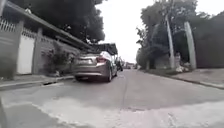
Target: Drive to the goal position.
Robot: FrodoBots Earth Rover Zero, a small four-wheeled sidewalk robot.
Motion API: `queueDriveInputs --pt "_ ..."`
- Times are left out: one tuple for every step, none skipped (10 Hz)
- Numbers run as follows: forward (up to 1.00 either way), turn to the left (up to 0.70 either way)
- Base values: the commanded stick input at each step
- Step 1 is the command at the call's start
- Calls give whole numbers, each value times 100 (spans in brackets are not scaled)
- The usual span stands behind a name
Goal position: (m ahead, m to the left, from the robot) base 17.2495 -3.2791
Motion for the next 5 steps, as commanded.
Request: queueDriveInputs --pt "70 0" --pt "70 0" --pt "70 0" --pt "70 -12" --pt "70 -35"
